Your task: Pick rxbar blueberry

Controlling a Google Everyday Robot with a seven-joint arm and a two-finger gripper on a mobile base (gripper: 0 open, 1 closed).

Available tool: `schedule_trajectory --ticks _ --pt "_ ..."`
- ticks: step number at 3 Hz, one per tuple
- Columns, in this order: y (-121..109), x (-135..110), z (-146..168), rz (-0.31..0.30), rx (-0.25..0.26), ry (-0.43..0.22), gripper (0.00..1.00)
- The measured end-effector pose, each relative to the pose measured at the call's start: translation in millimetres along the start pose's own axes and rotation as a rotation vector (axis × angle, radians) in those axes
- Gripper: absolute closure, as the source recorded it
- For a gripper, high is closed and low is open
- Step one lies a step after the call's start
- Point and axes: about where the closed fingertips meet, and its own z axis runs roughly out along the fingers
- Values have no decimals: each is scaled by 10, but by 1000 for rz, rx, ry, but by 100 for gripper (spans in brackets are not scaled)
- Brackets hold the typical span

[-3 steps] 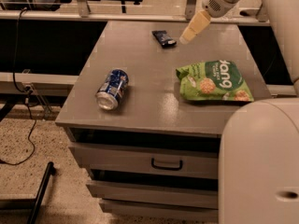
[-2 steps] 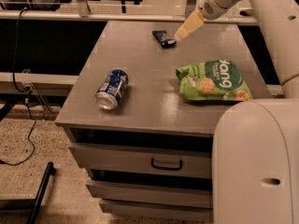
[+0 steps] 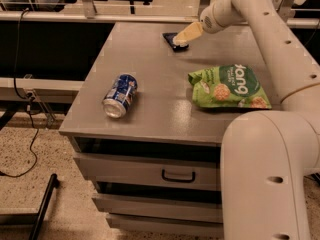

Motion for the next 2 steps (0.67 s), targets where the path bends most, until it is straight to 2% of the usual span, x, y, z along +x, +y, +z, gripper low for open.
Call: schedule_trajectory --ticks 1,2 --pt "36 -14 224 30 -17 -38 0" --pt "122 22 471 66 -37 -44 0"
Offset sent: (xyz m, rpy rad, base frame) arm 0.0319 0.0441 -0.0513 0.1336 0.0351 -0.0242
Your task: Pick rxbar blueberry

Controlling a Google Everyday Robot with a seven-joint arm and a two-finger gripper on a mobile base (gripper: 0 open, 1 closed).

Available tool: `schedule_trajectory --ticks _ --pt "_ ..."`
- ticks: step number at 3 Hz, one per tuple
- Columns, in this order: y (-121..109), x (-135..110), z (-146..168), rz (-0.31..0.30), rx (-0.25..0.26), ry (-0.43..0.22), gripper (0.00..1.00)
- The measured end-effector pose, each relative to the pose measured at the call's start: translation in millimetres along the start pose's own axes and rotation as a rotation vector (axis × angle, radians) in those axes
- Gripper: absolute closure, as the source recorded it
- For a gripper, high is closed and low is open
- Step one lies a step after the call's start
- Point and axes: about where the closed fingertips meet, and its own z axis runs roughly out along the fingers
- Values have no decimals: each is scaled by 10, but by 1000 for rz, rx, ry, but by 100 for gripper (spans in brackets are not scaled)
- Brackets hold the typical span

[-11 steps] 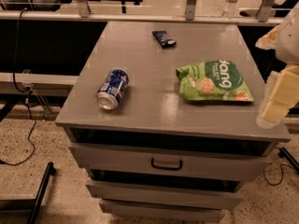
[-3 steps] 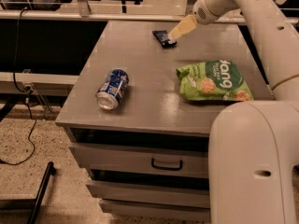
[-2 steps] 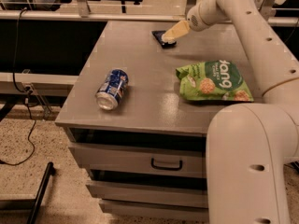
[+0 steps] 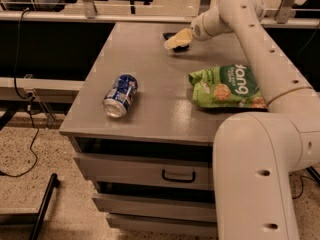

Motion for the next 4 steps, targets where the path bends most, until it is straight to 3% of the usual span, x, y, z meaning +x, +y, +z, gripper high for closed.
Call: schedule_trajectory --ticks 1,3,4 --pt "114 57 246 21 -14 17 2" --pt "167 123 369 36 -16 39 47" --pt "163 66 326 36 -16 39 79"
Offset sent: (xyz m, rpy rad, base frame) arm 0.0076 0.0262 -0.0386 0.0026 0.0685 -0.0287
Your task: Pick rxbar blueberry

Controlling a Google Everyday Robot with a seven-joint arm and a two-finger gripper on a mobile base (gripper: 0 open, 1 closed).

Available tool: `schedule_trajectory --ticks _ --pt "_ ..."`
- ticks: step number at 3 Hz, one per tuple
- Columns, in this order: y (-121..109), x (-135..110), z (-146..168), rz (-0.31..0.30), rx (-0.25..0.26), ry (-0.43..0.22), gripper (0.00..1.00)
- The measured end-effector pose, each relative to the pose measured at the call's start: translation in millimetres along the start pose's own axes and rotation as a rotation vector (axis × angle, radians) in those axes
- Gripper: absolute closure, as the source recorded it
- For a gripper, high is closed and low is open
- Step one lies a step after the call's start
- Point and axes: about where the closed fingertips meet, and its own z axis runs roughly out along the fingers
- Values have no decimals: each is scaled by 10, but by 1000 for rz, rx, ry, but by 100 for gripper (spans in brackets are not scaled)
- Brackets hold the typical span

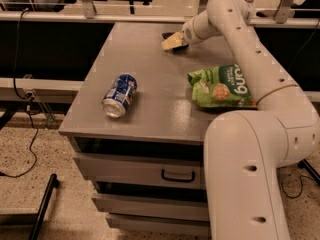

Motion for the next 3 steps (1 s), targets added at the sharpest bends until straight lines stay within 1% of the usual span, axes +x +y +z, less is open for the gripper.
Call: schedule_trajectory --ticks 1,3 --pt "-1 -32 -25 0 0 0 100" --pt "-2 -58 -48 0 0 -1 100"
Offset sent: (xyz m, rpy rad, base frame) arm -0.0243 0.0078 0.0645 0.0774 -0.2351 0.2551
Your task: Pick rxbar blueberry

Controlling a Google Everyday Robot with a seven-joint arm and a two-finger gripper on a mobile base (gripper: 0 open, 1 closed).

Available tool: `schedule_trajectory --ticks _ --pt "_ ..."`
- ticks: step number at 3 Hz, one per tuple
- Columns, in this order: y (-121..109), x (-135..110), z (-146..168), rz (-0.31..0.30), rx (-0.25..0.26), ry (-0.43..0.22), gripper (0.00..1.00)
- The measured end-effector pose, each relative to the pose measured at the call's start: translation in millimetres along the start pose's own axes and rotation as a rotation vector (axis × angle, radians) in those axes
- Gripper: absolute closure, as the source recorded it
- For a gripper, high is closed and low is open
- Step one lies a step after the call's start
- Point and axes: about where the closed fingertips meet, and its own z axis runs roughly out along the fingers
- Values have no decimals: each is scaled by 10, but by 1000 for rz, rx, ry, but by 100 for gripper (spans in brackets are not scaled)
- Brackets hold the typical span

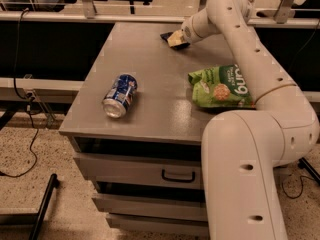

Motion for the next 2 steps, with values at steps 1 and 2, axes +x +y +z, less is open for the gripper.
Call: schedule_trajectory --ticks 1,2 --pt "87 -229 -315 -96 -53 -82 100" --pt "204 -464 -710 -214 -116 -184 100"
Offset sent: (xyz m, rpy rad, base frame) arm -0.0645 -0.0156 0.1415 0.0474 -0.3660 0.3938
